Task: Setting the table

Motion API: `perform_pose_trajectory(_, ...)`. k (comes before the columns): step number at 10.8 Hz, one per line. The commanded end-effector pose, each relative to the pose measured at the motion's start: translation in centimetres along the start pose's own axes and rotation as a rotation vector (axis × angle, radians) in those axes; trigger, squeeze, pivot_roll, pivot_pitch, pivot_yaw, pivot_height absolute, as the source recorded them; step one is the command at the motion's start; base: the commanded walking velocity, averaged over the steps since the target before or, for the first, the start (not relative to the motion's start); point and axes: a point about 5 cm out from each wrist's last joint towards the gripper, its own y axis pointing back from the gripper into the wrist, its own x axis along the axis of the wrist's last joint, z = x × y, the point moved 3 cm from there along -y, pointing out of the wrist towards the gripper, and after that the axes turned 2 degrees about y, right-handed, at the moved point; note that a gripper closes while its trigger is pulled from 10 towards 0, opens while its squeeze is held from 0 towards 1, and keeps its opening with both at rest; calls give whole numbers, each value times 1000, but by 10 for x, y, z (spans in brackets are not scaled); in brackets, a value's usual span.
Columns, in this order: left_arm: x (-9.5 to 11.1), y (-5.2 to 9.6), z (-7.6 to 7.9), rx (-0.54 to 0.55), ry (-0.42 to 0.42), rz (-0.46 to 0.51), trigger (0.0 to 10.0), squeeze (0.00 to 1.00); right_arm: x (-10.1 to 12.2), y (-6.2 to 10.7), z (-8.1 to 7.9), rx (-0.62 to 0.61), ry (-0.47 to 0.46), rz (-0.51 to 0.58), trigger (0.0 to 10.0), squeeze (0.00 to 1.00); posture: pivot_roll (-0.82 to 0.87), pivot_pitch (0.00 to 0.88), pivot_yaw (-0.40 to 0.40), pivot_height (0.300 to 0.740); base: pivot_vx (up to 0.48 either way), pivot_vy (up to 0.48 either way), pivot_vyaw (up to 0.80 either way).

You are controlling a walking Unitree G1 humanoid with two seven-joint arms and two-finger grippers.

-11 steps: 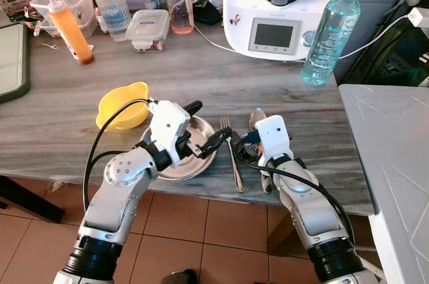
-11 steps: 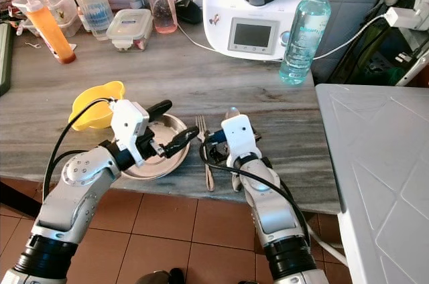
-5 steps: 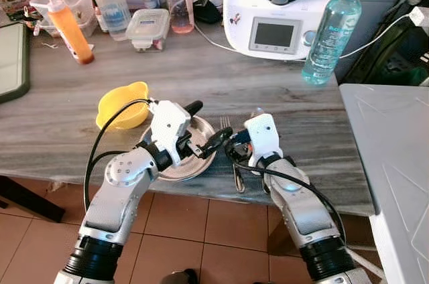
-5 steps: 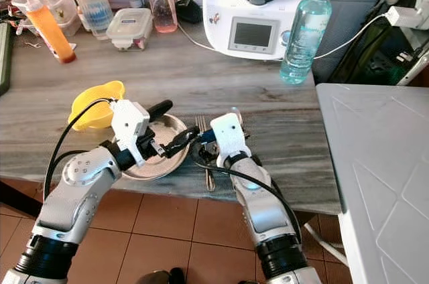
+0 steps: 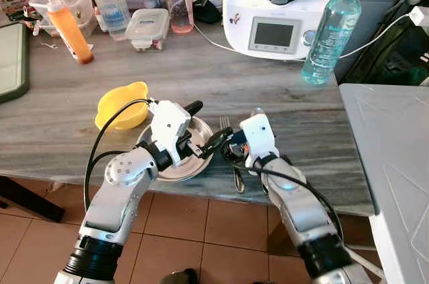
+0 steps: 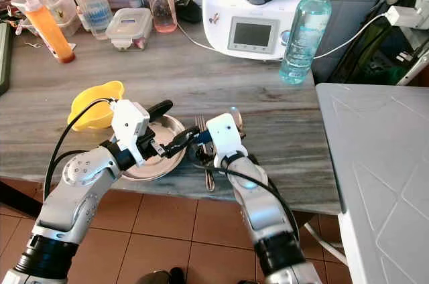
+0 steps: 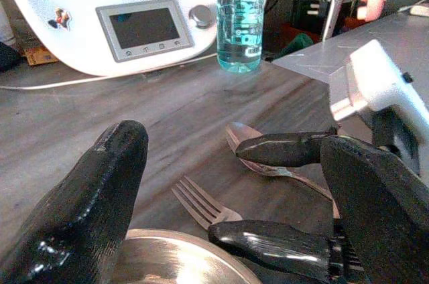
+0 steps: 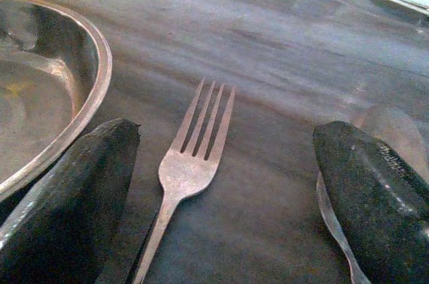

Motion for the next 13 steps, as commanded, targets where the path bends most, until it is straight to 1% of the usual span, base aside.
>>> perform_pose_trajectory(1,1,1,1,-3,-9,-6,10000,0,0,-2,-2,5,1,0,10000,455,169,158,51,740,0,0,0)
perform_pose_trajectory(3,1,2,1,0,-10,-6,10000,0,-5,-5,-6,17,12,-24,10000,455,179,156,47,740,0,0,0)
perform_pose_trajectory(6,1,2,1,0,-10,-7,10000,0,-10,-4,-12,34,3,-30,10000,451,178,158,47,740,0,0,0)
perform_pose_trajectory(7,1,2,2,-1,-10,-6,10000,0,-11,-3,-11,30,4,-35,10000,455,175,160,52,740,0,0,0)
perform_pose_trajectory(9,1,2,2,-4,-9,-8,10000,0,-16,-2,-4,2,14,-58,10000,459,175,163,53,740,0,0,0)
perform_pose_trajectory(11,1,2,1,-3,-9,-9,10000,0,-17,-1,2,-28,19,-66,10000,455,176,165,55,740,0,0,0)
perform_pose_trajectory(13,1,2,1,-3,-9,-9,10000,0,-16,-1,4,-40,10,-64,10000,455,176,165,57,740,0,0,0)
